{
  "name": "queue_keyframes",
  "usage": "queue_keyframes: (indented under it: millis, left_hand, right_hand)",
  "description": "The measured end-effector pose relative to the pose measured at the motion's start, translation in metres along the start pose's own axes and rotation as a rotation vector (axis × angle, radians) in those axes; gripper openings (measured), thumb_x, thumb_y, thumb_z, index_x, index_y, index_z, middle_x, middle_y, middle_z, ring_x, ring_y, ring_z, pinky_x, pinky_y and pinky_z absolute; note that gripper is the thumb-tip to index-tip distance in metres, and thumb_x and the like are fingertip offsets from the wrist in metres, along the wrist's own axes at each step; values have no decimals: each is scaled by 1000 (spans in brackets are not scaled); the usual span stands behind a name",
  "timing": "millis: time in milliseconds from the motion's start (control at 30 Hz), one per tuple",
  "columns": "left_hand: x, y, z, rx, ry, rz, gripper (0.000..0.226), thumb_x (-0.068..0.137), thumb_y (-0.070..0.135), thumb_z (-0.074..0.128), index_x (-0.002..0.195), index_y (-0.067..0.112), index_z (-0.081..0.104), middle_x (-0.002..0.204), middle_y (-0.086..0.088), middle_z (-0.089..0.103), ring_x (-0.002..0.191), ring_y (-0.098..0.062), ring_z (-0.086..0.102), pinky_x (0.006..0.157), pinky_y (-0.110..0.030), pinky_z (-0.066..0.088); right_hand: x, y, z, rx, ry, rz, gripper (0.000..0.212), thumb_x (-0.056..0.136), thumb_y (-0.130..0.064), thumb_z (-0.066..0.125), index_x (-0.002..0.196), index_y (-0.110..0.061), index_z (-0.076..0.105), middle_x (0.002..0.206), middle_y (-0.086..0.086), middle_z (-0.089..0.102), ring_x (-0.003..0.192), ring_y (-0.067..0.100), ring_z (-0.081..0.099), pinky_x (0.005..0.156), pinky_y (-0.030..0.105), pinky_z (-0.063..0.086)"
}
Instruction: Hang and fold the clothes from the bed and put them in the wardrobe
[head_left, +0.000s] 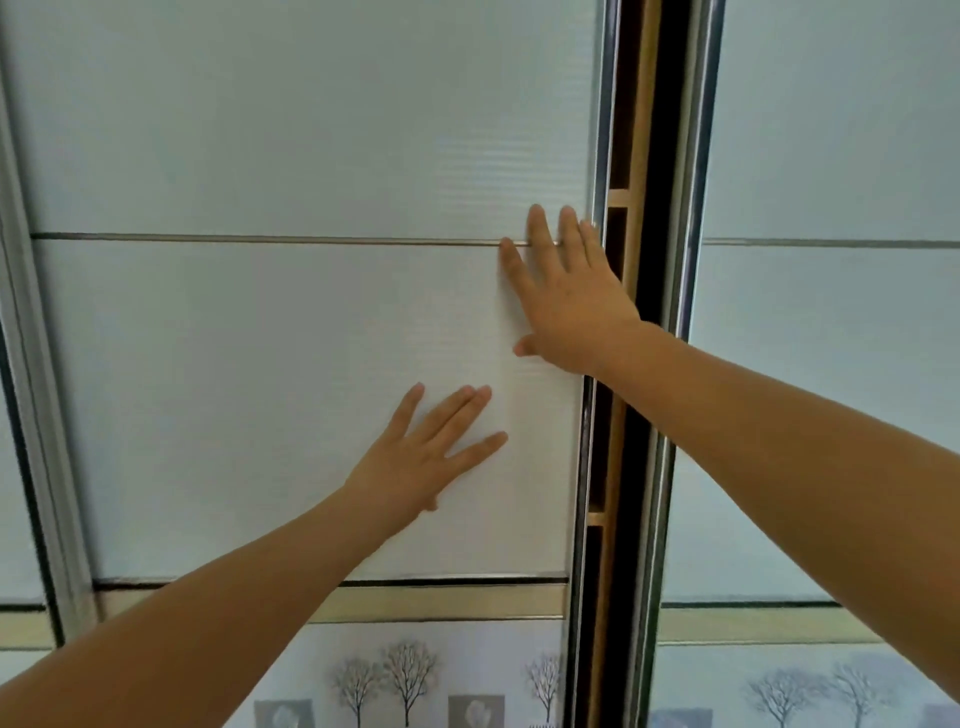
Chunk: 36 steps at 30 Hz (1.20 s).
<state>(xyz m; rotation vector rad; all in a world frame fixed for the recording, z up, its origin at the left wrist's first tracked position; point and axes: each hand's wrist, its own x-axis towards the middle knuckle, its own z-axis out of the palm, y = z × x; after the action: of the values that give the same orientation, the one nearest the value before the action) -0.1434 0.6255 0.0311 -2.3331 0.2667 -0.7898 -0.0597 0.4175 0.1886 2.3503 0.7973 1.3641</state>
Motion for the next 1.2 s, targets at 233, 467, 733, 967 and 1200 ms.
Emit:
queue_keyframes:
  millis: [233,467,733,967,1200]
  left_hand:
    - [31,30,-4,7,35,20,142,57,42,94,161,27,-2,165,-18,-21,153,-34,-15,116,-70,7]
    - [46,49,-6,10,51,23,142,59,40,92,160,27,-6,164,-18,-23,153,-34,-17,116,-69,7]
    - [48,49,-12,-38,41,67,124,72,36,86,161,27,0,162,-18,-29,151,-33,-24,118,-66,-1]
    - [10,24,-29,-692,58,0,61,95,35,63,151,35,39,159,3,30,144,-15,29,118,-35,29]
    - [-45,-3,-37,-748,-370,-290,44,97,51,56,137,34,52,131,7,54,114,-12,55,97,-29,43]
  right_hand:
    - [-20,22,-1,128,-129,43,117,91,-36,70,153,-33,-28,155,29,-36,144,54,-25,121,62,-2]
    - [-32,35,4,136,-195,66,118,91,-43,70,154,-29,-29,153,30,-39,143,54,-28,120,61,0]
    - [-36,30,4,181,-220,122,128,85,-44,77,153,-28,-30,152,29,-41,143,54,-30,120,62,2]
    - [-60,20,-3,365,-125,54,83,90,-40,69,157,-23,23,166,19,0,153,39,2,117,58,25]
    - [-117,-32,-6,642,-482,-76,59,93,-65,52,144,-36,42,126,-4,61,111,19,57,92,42,51]
